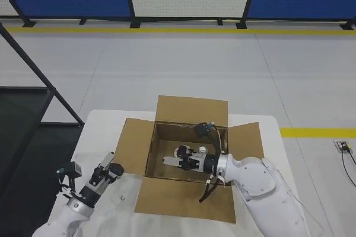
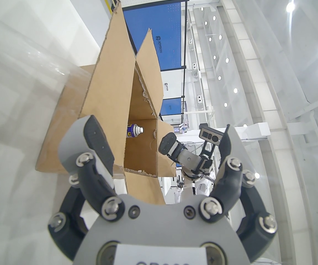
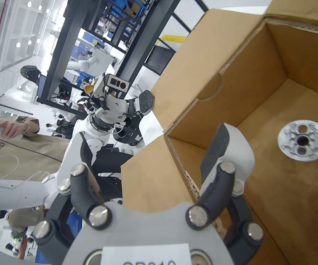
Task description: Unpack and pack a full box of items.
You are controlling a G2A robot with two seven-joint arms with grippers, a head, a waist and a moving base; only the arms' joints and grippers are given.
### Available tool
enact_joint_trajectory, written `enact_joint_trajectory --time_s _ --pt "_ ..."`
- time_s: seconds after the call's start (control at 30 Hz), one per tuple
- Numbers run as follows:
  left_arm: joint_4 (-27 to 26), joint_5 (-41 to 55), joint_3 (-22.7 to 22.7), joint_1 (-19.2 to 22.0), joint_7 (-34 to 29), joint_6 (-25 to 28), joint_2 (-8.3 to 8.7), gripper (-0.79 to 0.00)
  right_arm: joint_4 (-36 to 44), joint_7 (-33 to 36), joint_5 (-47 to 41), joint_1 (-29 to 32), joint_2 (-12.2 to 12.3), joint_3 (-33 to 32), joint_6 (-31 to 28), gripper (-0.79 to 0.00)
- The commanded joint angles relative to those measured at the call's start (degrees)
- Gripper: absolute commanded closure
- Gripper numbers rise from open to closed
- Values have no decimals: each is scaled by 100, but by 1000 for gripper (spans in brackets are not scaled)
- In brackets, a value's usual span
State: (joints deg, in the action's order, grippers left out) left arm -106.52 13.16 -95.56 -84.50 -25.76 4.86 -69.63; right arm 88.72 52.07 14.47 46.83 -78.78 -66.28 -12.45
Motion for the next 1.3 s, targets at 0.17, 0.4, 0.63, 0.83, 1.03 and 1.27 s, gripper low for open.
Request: enact_joint_trajectory --time_s 0.17,0.4,0.63,0.83,1.03,1.27 --pt "0 0 0 0 0 0 0 -785 -48 2 -17 -17 -3 15 -31 -785" --pt "0 0 0 0 0 0 0 -785 256 -372 1406 -37 49 173 -108 -785" --pt "0 0 0 0 0 0 0 -785 864 -549 3139 165 143 351 -88 -785" --pt "0 0 0 0 0 0 0 -785 843 -504 2925 138 164 198 -81 -785" --pt "0 0 0 0 0 0 0 -785 843 -504 2925 138 164 198 -81 -785" --pt "0 0 0 0 0 0 0 -785 843 -504 2925 138 164 198 -81 -785"
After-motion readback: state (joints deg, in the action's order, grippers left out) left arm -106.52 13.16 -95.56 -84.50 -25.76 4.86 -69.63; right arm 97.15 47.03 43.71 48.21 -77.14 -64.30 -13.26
